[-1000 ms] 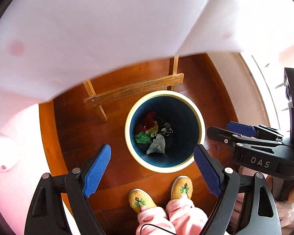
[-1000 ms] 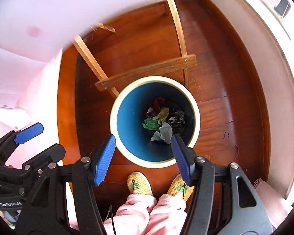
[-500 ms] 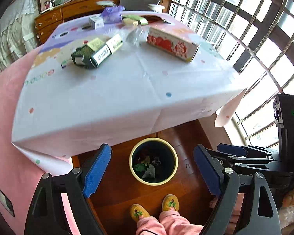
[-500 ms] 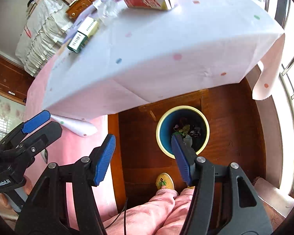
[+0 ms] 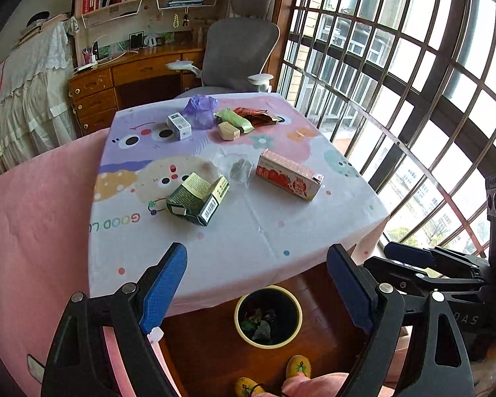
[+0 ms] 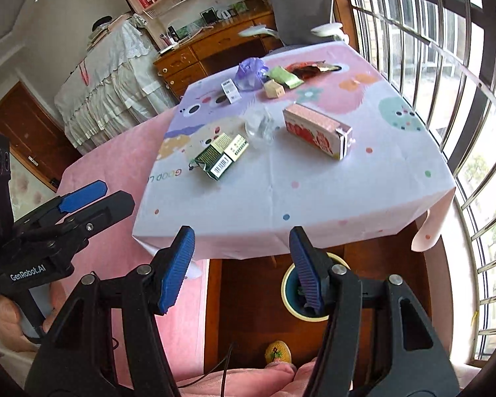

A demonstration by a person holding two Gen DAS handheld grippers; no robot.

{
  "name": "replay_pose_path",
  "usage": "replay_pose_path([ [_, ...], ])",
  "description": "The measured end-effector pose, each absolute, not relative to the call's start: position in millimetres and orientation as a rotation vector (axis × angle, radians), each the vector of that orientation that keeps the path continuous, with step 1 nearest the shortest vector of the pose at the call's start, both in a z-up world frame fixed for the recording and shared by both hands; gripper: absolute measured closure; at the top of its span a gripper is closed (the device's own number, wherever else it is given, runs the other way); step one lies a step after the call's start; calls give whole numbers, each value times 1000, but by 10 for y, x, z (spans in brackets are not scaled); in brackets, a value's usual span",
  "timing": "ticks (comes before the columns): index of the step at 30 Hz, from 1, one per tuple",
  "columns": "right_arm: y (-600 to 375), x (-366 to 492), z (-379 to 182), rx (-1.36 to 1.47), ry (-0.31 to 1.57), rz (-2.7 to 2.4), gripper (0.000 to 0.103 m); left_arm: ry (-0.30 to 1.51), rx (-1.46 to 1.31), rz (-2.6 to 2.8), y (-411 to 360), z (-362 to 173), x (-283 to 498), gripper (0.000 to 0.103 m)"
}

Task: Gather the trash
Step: 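Move both open tools back over the table toward the snack packets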

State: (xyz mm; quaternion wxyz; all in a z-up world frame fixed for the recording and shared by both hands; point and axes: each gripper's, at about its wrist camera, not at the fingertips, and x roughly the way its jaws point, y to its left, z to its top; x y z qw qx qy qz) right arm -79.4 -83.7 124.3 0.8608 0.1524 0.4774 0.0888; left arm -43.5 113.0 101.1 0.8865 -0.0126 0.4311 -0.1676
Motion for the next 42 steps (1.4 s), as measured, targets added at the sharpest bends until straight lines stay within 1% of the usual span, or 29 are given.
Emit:
replay_pose_path([
  [6,-766,-664,1529,251,930,202,47,841,-39,-311,1284,1309,-312,15],
  [14,-964,-330,1492,221,919,241,47,855,-105,-236,1404,1278,73,15],
  [20,-1226,240,1331,201,941,278,47,860,-100,-177,1328,1276,552,15],
  [25,-1555,928,1137,175,963,295,47,918,-120,-155,1068,1138,1220,15],
  [33,-2092,2378,732,75,998,335,47,1018,-135,-150,399,768,2622,15],
  [36,-2272,2960,470,37,1013,332,47,1058,-130,-131,199,551,3132,15],
  [39,-2377,3485,104,-39,1051,323,47,1111,-154,-118,95,300,3612,19],
  [40,-2378,3596,-17,-73,1056,323,47,1128,-166,-114,73,210,3756,22],
  [42,-2365,3744,-264,-167,1052,327,46,1155,-182,-100,77,14,3971,22],
])
